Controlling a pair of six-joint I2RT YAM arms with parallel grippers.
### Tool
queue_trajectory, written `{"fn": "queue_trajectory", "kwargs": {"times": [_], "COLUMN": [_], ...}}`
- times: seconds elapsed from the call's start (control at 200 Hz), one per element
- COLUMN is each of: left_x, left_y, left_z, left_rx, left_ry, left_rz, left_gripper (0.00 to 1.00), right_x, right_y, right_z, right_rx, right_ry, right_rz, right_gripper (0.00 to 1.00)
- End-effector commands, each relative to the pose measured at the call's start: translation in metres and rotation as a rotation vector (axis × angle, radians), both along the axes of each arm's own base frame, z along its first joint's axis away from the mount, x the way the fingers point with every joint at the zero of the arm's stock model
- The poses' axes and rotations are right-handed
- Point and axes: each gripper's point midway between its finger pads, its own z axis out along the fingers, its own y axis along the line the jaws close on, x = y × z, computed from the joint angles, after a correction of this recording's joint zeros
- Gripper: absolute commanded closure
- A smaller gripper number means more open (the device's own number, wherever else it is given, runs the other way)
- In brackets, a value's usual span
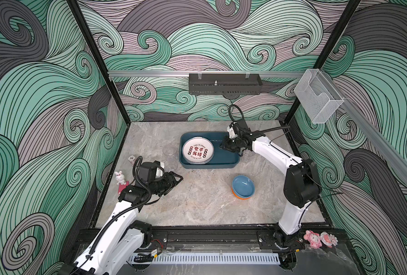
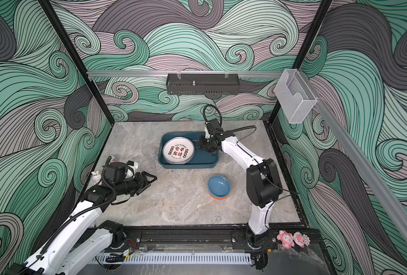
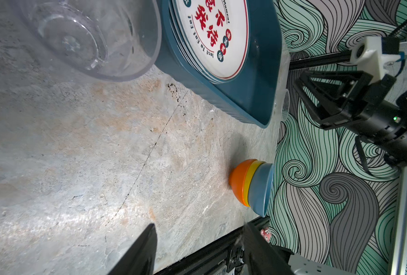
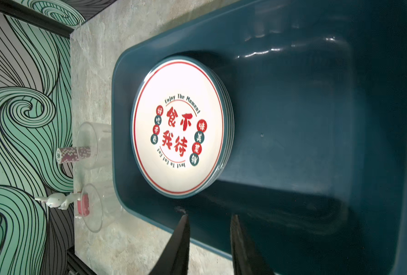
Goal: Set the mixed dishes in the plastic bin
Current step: 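Lower the red-text plate onto the plates in the bin and release, then move the right gripper to the bowl stack and grip the blue bowl rim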
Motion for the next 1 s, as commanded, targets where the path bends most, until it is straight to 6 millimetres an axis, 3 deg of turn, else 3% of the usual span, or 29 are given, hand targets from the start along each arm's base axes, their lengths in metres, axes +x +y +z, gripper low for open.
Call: {"fn": "queue_trajectory", "kwargs": {"times": [0.0,0.32,0.685,0.996], "left_x": [0.002,0.015,0.022,0.020], "left_y": [-0.006,-0.019,-0.047,-0.076], "left_z": [0.012,0.022,0.021,0.019], "left_rx": [-0.002,-0.017,-0.020,0.030], "left_ry": [-0.007,0.012,0.066,0.071], "left_rz": [-0.057,-0.126,-0.239,-0.354], "left_gripper": [0.40,0.40,0.42,0.42], "right_x": [-0.021,-0.077,-0.126,-0.163], "right_y": [-0.012,-0.054,-0.096,-0.140], "right_z": [0.009,0.018,0.022,0.006], "right_rx": [-0.051,-0.117,-0.179,-0.289], "right_ry": [-0.015,-0.035,0.002,0.145], "right_rz": [0.027,0.006,-0.020,-0.110], "right_gripper": [0.68,0.62,0.58,0.56]}}
